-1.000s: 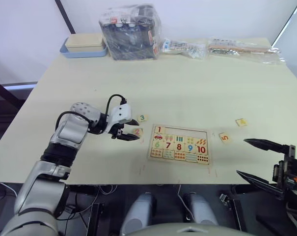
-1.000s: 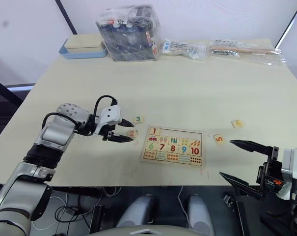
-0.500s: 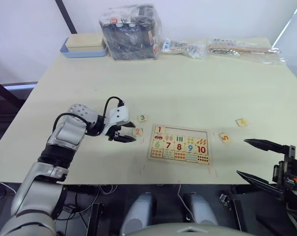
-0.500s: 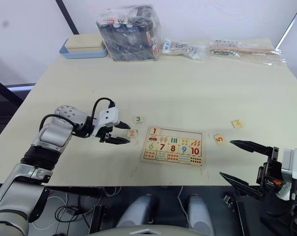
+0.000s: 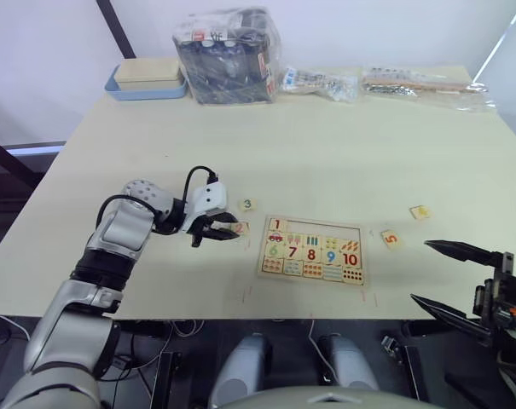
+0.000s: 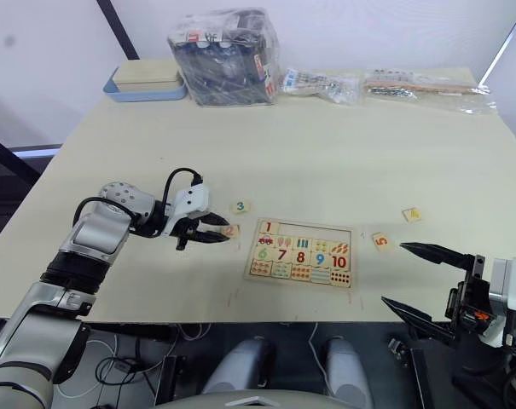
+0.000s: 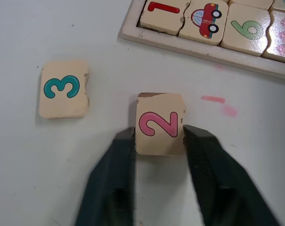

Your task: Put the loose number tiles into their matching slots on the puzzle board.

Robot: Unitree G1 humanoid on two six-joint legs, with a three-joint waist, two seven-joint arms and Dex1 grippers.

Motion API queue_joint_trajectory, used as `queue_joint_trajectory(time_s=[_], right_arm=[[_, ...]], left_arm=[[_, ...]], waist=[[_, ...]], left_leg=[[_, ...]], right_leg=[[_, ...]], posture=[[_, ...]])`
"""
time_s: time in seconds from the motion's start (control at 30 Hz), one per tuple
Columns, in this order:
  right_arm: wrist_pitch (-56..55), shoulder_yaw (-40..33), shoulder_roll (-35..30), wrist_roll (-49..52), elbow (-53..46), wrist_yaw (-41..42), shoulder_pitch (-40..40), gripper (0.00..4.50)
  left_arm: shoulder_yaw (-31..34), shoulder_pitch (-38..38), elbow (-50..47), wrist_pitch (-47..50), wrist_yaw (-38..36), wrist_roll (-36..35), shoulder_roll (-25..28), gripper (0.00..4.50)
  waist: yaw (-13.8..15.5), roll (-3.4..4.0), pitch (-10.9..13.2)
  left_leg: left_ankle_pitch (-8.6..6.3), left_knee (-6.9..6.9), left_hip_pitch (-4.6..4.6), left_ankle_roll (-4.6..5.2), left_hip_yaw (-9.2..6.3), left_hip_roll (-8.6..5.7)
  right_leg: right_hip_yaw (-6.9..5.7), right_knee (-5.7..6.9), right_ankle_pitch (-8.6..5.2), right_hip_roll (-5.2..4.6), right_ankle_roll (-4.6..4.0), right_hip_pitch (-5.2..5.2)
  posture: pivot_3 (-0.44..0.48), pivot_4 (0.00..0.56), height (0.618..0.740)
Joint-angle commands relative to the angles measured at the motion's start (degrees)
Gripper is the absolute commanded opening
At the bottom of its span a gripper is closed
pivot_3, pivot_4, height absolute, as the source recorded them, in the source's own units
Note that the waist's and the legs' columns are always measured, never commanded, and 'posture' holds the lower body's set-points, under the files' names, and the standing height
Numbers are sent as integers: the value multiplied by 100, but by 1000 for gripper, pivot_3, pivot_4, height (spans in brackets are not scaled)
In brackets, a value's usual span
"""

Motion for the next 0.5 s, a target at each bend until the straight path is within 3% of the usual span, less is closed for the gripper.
queue_joint_trajectory(time_s=[0.03,0.27,0.5], right_arm=[[-117,-36,34,38,-179,-9,19,4500],[-171,-67,101,63,-191,-54,54,4500],[-218,-131,103,100,-109,-53,11,4500]], left_arm=[[15,35,-76,-141,-33,-42,76,903],[262,-230,-639,215,-329,-370,374,903],[-138,-1114,-1465,1470,-1073,-614,708,903]], waist=[[0,0,0],[2,-1,1],[0,-1,1]], left_leg=[[0,0,0,0,0,0],[0,0,-1,0,-1,0],[0,2,0,0,0,-1]], right_leg=[[0,0,0,0,0,0],[0,0,0,0,0,0],[-2,0,-1,1,1,1]], posture=[[0,150,740],[0,150,740],[0,150,740]])
